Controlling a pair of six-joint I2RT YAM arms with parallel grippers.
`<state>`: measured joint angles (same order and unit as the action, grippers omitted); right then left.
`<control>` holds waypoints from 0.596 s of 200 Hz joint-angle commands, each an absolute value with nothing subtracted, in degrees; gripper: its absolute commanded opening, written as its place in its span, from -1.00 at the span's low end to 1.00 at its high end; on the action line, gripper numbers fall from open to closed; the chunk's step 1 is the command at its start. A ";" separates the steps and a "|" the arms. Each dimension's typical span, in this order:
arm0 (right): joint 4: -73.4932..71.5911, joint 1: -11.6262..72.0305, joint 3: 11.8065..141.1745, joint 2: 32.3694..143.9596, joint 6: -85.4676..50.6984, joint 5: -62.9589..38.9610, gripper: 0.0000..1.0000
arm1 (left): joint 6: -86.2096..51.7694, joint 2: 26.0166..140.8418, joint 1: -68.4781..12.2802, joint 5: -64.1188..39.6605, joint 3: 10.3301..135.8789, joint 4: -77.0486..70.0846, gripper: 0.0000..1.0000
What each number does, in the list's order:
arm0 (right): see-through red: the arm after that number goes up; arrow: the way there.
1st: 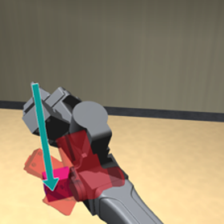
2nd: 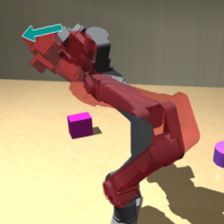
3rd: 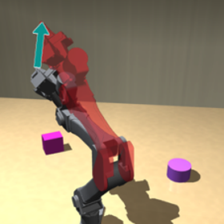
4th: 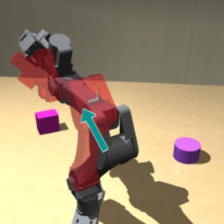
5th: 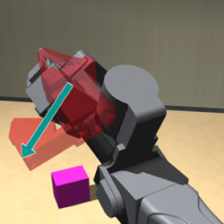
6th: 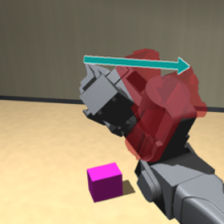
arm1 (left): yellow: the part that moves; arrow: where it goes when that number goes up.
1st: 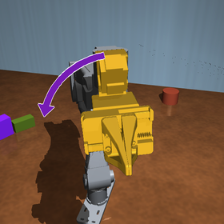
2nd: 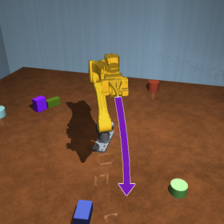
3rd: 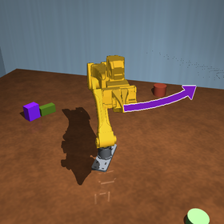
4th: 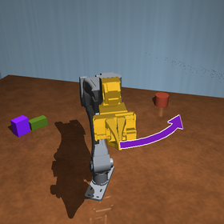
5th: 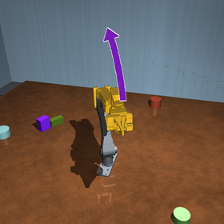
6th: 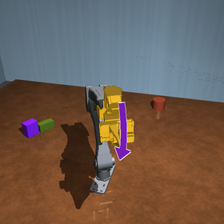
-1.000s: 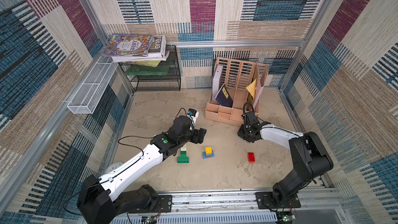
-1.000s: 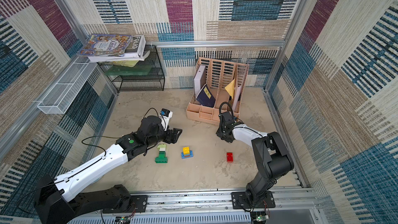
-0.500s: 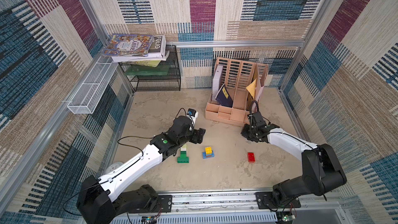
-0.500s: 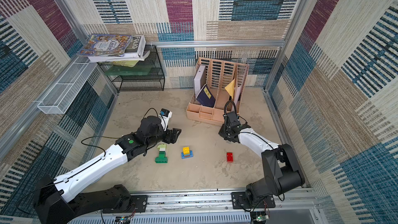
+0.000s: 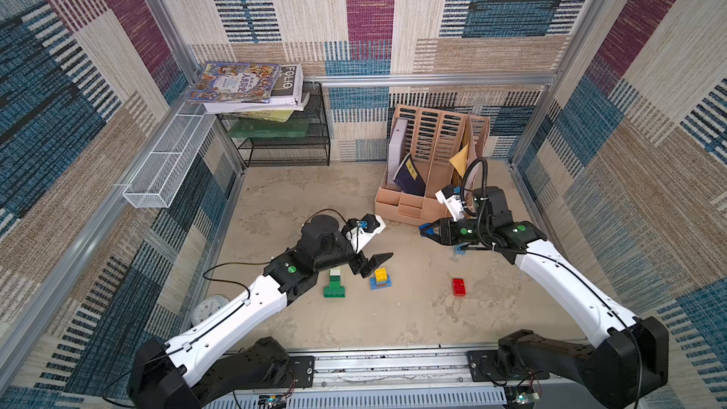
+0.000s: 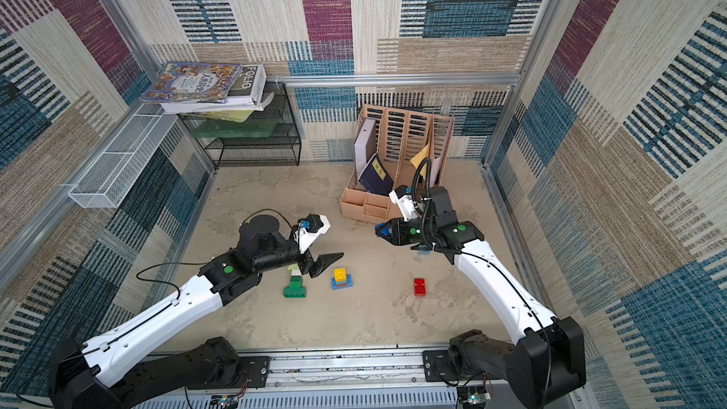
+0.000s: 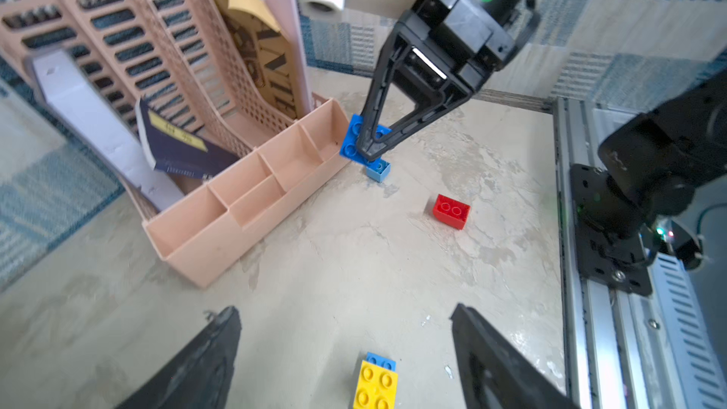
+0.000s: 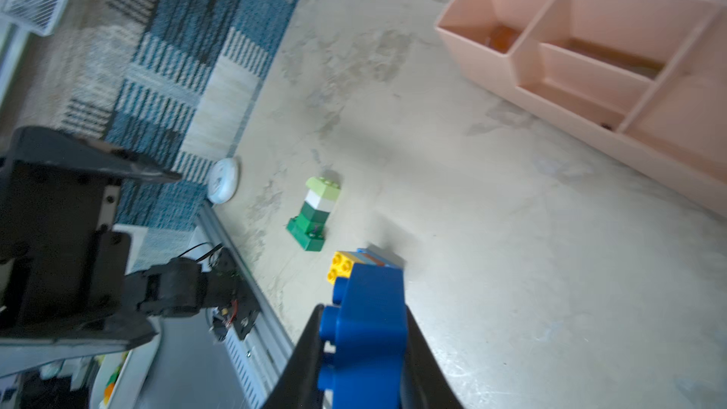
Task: Assemble the number 1 with lego
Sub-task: Pick up the lego brick from the center of the board.
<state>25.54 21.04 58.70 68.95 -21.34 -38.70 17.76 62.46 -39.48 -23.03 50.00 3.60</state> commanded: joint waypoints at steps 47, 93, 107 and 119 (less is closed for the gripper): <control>24.34 26.06 61.99 68.29 -22.91 -50.99 -0.79 | 23.22 64.53 -43.65 -18.36 49.53 -8.66 0.77; 20.67 28.65 61.83 69.20 -25.59 -49.88 -0.77 | 25.81 66.50 -44.98 -20.07 49.88 -8.56 0.60; 20.01 29.84 62.20 69.90 -26.21 -49.42 -0.78 | 27.17 67.08 -45.55 -19.25 50.26 -7.99 0.55; 19.41 30.56 62.21 70.22 -26.59 -49.19 -0.77 | 27.72 67.31 -45.79 -18.80 50.59 -7.67 0.50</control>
<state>22.35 29.28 61.76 69.63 -25.04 -49.10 25.08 66.87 -45.39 -19.42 49.89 -6.81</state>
